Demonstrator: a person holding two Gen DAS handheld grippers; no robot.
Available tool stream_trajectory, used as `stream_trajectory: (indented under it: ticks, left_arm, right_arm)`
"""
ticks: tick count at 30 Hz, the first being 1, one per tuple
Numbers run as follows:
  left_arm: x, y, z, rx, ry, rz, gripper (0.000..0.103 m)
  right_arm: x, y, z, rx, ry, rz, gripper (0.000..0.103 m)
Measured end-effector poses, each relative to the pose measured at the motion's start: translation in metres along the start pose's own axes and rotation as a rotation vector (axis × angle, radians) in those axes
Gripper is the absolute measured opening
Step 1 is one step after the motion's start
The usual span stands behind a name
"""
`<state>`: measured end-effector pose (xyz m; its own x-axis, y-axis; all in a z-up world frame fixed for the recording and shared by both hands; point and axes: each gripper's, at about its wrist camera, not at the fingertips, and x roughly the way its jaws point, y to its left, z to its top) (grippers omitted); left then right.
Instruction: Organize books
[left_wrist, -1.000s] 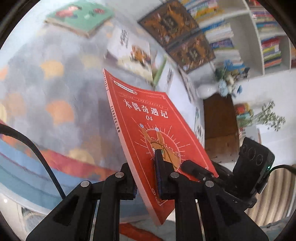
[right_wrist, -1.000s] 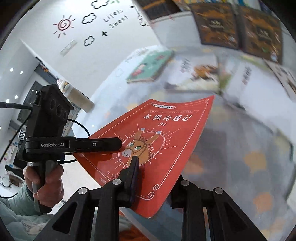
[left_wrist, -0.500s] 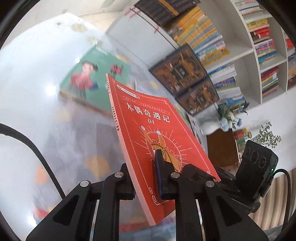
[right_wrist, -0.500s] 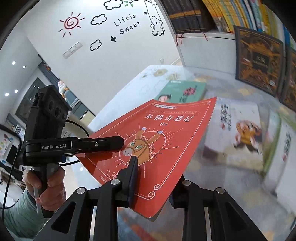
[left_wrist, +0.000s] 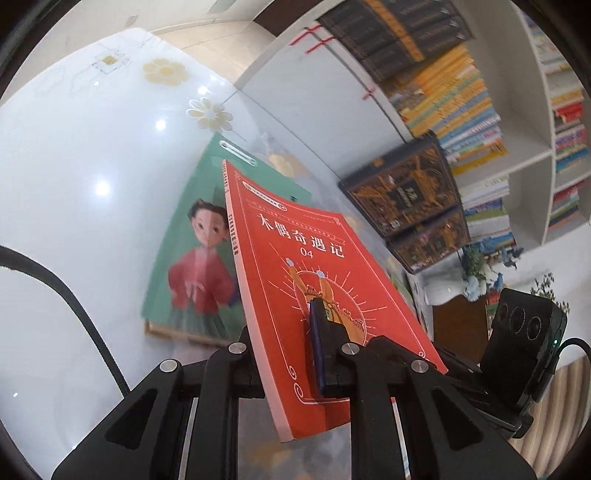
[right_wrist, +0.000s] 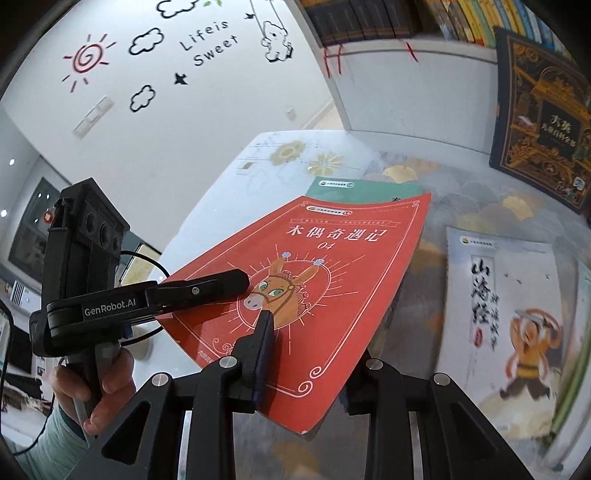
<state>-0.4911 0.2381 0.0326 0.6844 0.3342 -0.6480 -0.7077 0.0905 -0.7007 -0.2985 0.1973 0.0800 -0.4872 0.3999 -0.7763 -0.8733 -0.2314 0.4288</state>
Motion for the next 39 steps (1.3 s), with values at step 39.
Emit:
stream_trajectory:
  ticks: [39]
  left_arm:
    - [0.113,-0.058,-0.043,0.135,0.242,-0.023,0.022]
  right_arm:
    - [-0.022,-0.154,-0.070,0.375,0.047,-0.206,0.047]
